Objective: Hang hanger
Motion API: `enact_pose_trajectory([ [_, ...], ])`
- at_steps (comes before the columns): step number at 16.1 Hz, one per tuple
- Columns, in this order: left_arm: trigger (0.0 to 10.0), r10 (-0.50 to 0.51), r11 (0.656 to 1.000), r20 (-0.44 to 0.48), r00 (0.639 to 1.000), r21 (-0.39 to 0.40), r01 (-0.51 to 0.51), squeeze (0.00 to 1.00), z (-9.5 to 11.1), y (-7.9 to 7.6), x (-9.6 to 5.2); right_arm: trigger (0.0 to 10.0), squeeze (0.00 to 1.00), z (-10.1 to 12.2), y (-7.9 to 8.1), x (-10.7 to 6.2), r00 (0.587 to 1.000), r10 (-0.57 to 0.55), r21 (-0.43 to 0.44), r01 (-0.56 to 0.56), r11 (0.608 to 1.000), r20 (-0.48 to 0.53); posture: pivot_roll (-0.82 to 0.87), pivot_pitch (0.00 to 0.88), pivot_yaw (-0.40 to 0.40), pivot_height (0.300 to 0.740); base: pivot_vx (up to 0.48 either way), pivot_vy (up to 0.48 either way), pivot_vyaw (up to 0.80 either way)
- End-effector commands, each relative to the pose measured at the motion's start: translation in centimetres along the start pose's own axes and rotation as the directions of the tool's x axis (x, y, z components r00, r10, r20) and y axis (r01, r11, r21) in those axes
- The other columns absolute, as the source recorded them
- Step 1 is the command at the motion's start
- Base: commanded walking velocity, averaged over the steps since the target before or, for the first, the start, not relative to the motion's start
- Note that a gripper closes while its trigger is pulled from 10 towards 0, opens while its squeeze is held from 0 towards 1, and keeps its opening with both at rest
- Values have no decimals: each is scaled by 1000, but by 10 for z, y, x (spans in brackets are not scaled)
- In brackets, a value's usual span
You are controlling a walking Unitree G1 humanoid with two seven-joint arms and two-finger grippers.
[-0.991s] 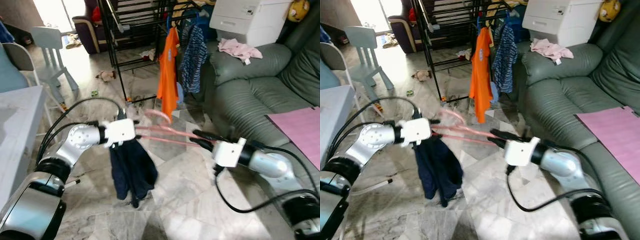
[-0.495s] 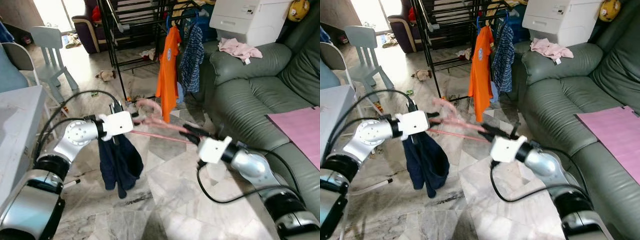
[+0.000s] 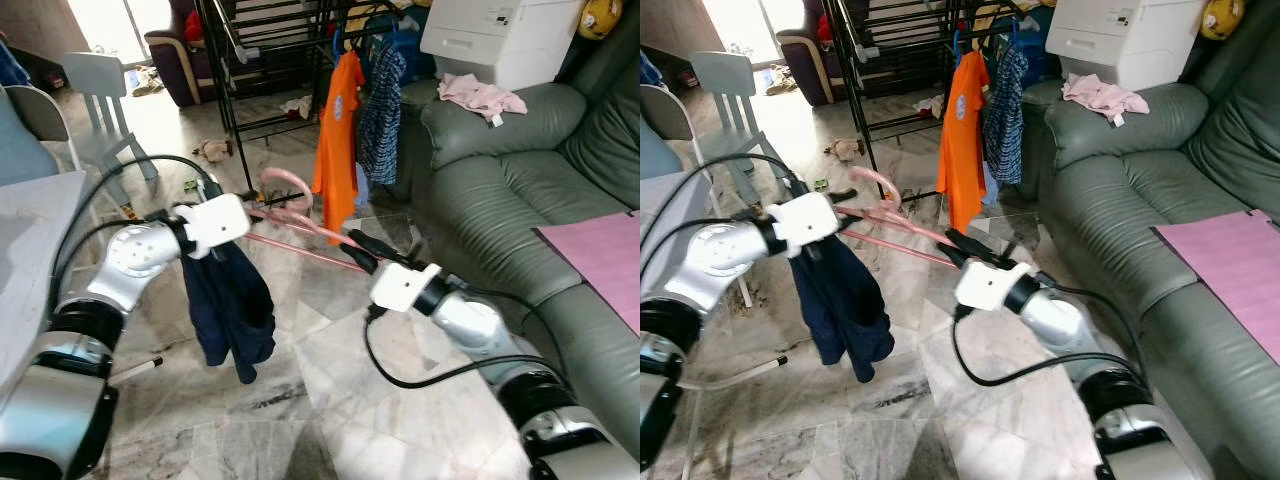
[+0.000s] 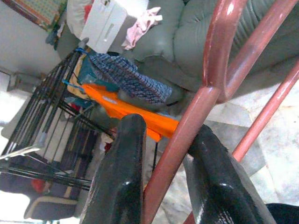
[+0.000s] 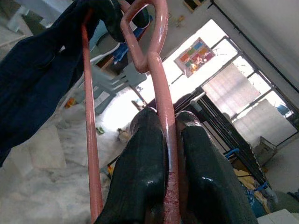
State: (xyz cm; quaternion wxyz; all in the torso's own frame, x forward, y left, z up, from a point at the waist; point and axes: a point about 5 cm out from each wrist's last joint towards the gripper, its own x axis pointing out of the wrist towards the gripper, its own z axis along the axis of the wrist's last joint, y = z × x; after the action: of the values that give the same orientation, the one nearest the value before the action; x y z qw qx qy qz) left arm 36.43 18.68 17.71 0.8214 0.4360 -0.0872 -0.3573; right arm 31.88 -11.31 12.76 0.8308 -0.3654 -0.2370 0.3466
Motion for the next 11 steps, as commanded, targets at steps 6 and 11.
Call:
enact_pose_trajectory([
  [6,10000,-223,968,10,975,123,220,1000,5,-17,-1,10000,0,5,-11,8,998,-56,-22,57,998,37,-67,0,86,740,0,0,0],
  [11,10000,-191,969,-21,981,154,192,1000,3,-19,0,10000,0,3,-5,14,997,-73,-15,73,997,7,-67,0,79,740,0,0,0],
])
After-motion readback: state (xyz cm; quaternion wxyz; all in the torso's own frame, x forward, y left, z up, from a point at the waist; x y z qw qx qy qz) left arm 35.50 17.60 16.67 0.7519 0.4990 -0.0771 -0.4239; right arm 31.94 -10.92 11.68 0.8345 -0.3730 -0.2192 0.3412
